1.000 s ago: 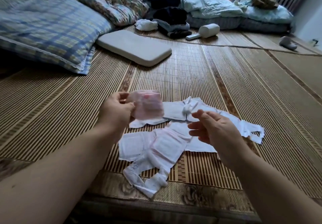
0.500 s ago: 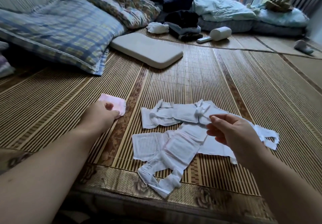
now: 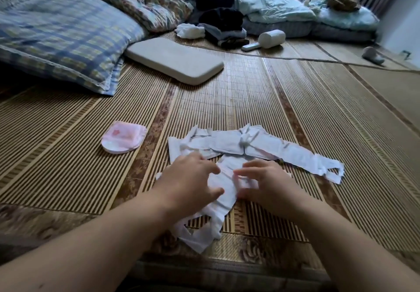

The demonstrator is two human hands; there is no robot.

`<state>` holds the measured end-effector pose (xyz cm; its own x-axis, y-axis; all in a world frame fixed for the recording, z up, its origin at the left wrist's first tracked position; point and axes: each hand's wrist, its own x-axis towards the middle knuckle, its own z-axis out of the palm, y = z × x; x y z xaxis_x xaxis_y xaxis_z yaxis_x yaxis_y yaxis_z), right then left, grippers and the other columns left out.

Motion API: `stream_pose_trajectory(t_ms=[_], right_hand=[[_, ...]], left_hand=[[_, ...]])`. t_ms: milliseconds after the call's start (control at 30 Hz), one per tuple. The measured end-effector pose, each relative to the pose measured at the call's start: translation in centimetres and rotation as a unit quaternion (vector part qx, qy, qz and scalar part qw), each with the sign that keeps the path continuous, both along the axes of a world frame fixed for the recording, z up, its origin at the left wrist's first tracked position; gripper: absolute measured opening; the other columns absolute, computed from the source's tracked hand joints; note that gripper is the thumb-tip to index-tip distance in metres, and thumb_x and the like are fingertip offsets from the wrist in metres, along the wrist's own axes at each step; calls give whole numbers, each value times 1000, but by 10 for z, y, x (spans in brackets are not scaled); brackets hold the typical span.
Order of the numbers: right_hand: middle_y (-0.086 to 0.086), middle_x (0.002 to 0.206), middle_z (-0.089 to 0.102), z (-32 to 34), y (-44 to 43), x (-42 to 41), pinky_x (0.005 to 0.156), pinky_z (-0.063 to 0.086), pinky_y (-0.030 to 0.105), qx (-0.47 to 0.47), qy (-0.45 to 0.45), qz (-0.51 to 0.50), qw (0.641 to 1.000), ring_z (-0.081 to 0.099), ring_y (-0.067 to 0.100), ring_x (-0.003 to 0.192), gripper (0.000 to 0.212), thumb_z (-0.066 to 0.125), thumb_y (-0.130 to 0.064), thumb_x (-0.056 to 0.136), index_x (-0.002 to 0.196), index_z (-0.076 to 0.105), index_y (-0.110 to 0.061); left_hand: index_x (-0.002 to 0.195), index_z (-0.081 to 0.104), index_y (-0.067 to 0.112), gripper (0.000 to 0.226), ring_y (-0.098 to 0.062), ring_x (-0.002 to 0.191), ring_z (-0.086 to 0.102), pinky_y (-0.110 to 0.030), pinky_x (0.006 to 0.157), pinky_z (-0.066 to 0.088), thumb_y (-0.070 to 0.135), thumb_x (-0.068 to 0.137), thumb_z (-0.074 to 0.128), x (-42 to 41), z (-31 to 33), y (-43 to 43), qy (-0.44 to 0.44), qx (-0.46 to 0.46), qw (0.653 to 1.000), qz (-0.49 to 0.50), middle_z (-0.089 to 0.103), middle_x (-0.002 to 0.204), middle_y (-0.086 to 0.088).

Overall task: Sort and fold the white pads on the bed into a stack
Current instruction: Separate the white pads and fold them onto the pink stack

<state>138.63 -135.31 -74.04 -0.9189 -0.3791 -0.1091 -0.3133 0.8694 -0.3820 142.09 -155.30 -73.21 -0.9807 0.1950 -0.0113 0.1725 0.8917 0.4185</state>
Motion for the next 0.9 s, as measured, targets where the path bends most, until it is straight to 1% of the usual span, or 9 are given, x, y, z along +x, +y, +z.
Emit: stream_pose_trajectory(t_ms=[133, 233, 333, 500, 633, 733, 800, 867, 900], right_hand=[[-8, 128, 53, -9, -6, -2, 96, 39, 40, 22, 27, -16, 999, 39, 17, 119, 38, 64, -56, 74, 111, 64, -44], [-7, 128, 52, -10, -5, -4, 99, 38, 41, 25, 26, -9, 999, 39, 18, 120, 39, 63, -58, 74, 110, 64, -42], [-6, 131, 49, -10, -6, -2, 102, 37, 44, 32, 14, -3, 999, 37, 19, 123, 41, 60, -58, 76, 113, 62, -42], [-4, 134, 47, -3, -5, 4, 102, 33, 37, -34, 35, -18, 999, 35, 18, 125, 49, 66, -50, 77, 123, 55, -39], [-5, 150, 29, 17, -4, 5, 108, 25, 39, -76, 109, 5, 991, 20, 18, 134, 72, 70, -33, 77, 137, 34, -48], [-15, 152, 24, 36, 1, 5, 112, 19, 49, -56, 75, 67, 993, 8, 16, 140, 45, 76, -35, 70, 105, 54, -54], [-24, 141, 34, 48, 8, 6, 111, 19, 43, -56, 42, 85, 994, 12, 10, 139, 27, 76, -47, 62, 75, 53, -48], [-23, 123, 54, 55, 17, 7, 99, 31, 24, -83, 4, 80, 993, 37, 4, 125, 23, 76, -50, 59, 72, 59, -40], [-17, 104, 64, 57, 21, 6, 86, 40, 22, -108, -20, 69, 992, 53, 6, 104, 22, 79, -43, 62, 73, 63, -34]], left_hand=[[113, 52, 24, 53, -25, 104, 49, -45, 86, 48, 64, 78, 51, -4, -14, 13, -34, -104, 992, 57, 53, 114, -5], [118, 49, 20, 61, -25, 99, 55, -43, 82, 50, 63, 75, 58, -12, -17, 15, -44, -56, 992, 105, 58, 112, -4], [107, 55, 21, 55, -21, 88, 61, -39, 76, 53, 58, 69, 69, -18, -12, 11, -95, 1, 986, 134, 65, 100, 0], [75, 62, 24, 17, -9, 64, 58, -28, 55, 45, 39, 78, 66, -22, 4, 7, -65, 49, 995, 57, 64, 70, 5], [78, 55, 31, 9, -1, 62, 54, -20, 51, 38, 27, 83, 61, -15, 22, 6, -14, 144, 988, -59, 59, 72, 13], [103, 58, 42, 30, 7, 80, 61, -9, 64, 45, 18, 85, 62, -10, 34, -2, 4, 180, 971, -158, 63, 85, 28], [107, 59, 43, 36, 14, 86, 59, -3, 70, 44, 14, 86, 62, -8, 40, -8, 25, 197, 961, -194, 61, 86, 39], [98, 62, 50, 39, 8, 86, 62, -8, 69, 48, 13, 86, 62, -7, 42, -16, 33, 236, 952, -193, 64, 90, 37], [93, 61, 54, 40, 3, 84, 65, -13, 67, 52, 15, 86, 62, -7, 42, -20, 28, 257, 949, -178, 66, 90, 30]])
